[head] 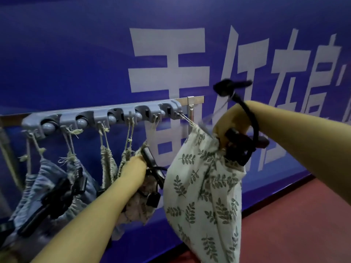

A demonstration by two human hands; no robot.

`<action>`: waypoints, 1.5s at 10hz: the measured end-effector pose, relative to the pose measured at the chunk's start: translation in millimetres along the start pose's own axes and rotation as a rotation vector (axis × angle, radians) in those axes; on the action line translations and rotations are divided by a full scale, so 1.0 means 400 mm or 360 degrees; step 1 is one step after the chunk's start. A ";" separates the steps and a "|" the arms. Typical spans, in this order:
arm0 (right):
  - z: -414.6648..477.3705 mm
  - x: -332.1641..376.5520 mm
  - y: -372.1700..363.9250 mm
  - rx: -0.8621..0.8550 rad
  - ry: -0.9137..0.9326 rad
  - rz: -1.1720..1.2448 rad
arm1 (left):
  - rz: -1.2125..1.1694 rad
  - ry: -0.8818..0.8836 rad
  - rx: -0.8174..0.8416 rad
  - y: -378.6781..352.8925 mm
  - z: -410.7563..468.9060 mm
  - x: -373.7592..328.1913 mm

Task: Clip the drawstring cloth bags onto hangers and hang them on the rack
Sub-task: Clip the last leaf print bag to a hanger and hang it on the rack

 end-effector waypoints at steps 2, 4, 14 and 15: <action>0.033 -0.041 0.021 -0.0151 -0.0139 -0.0277 | 0.0149 -0.0069 0.0036 0.031 0.000 -0.001; 0.121 0.012 -0.066 -0.0129 0.0046 0.0058 | 0.0110 -0.0451 0.0112 0.000 -0.064 -0.058; 0.278 0.046 -0.072 -0.0900 0.0196 0.0695 | -0.1738 -0.0176 0.0256 0.105 0.112 -0.237; 0.273 0.061 -0.087 -0.0775 0.0216 0.0640 | -0.1903 -0.0346 0.0147 0.129 0.119 -0.222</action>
Point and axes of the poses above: each hand's wrist, its own z-axis towards the middle knuckle, its own y-axis out of the back of the hand, x = y × z, the point moved 4 cm from there along z, towards the middle knuckle, and after that the axes turned 1 degree about -z, right-handed, at the moved point
